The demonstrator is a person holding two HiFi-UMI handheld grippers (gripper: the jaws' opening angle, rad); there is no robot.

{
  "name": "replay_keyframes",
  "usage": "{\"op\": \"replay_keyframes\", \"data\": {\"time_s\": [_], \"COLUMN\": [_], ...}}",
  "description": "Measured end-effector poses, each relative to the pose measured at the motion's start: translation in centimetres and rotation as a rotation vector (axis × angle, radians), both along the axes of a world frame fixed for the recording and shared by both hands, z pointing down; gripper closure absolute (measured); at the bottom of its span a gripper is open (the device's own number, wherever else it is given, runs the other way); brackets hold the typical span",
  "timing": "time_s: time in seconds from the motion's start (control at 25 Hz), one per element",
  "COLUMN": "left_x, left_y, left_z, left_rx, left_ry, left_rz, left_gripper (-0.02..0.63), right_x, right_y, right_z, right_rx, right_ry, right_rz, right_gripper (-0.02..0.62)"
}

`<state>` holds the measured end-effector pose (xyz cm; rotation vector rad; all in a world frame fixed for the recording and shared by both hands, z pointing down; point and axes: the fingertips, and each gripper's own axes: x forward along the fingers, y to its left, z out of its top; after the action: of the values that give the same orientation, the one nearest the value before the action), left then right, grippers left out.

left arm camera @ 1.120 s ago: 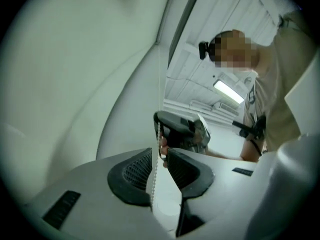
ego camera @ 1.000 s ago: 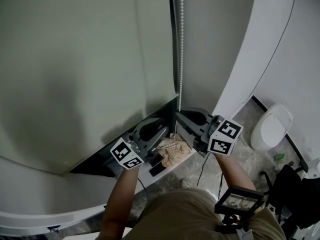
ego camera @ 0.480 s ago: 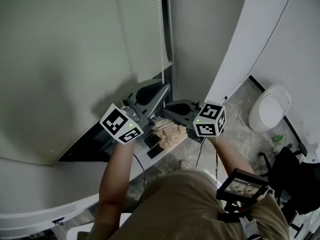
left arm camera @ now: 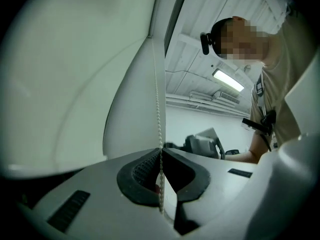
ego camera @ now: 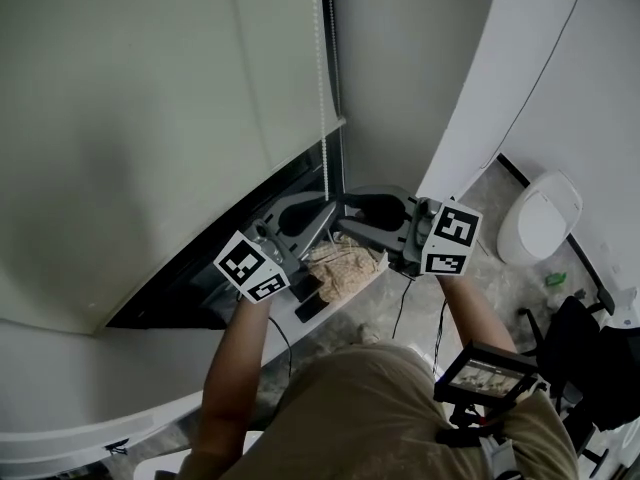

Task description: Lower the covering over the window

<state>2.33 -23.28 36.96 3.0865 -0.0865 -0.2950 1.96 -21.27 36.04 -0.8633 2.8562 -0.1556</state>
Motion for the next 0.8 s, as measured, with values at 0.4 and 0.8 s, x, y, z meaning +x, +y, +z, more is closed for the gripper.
{"op": "replay_keyframes", "data": {"time_s": [0.4,0.8], "left_x": [-0.4,-0.3], "left_y": [2.5,4.1], "left_z": [3.8,3.5], "left_rx": [-0.042,0.018], "left_ry": [-0.014,-0.086], "left_rz": [0.025,0.098], "left_gripper": [0.583,0.583], "right_x": [-0.4,-1.6], "right_y": [-1.0,-1.1], "right_z": [-4.7,-4.0], "right_rx": [0.095,0.055], "right_ry": [0.008,0.042], "right_rz": [0.156,0.129], "right_gripper": [0.569,0.576]}}
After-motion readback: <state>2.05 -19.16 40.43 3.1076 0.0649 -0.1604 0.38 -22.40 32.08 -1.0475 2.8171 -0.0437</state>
